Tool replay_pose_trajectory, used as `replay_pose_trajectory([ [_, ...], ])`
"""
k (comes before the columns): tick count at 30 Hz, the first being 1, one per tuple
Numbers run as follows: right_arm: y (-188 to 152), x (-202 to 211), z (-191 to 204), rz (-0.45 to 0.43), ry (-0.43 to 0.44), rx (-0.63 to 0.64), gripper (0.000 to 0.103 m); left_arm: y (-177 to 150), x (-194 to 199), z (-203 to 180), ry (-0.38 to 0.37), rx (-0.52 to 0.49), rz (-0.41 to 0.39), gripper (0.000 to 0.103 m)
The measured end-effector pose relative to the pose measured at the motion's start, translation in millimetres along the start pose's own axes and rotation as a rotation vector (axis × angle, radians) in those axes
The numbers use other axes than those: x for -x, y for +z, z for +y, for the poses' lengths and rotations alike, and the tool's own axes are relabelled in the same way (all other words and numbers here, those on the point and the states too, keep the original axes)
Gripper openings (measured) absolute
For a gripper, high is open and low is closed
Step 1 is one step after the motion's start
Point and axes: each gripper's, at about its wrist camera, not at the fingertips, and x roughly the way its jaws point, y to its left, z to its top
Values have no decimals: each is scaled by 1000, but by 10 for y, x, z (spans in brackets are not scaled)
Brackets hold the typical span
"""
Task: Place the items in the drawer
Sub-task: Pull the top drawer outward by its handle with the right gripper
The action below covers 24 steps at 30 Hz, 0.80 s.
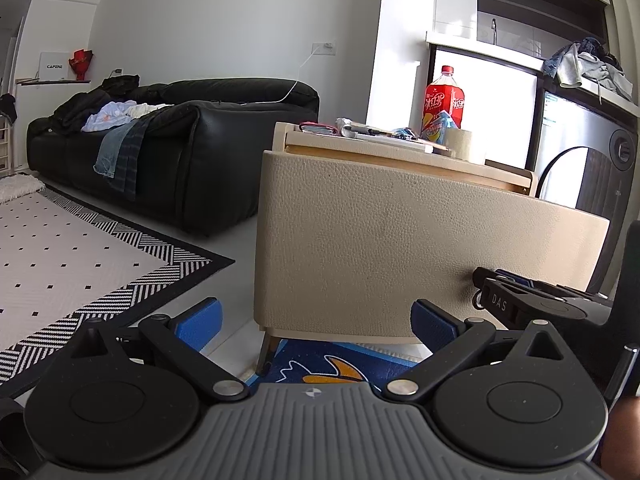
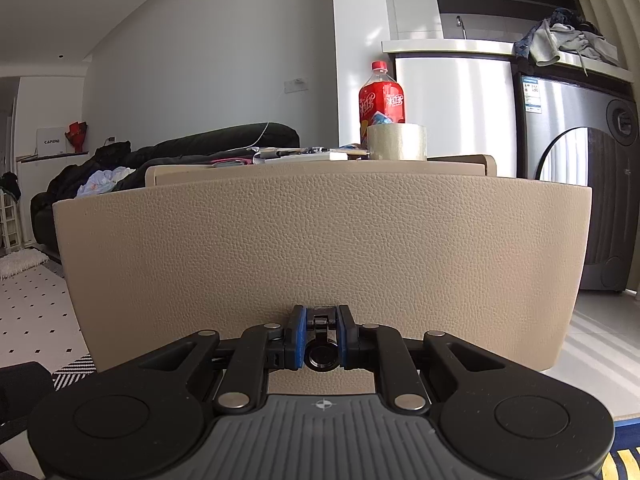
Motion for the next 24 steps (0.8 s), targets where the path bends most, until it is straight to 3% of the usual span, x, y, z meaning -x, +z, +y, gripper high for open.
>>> replay_pose_trajectory([
  [24,-49,337,-14,5,6,-19,16,37,137,-39,-4,-17,-15,103],
])
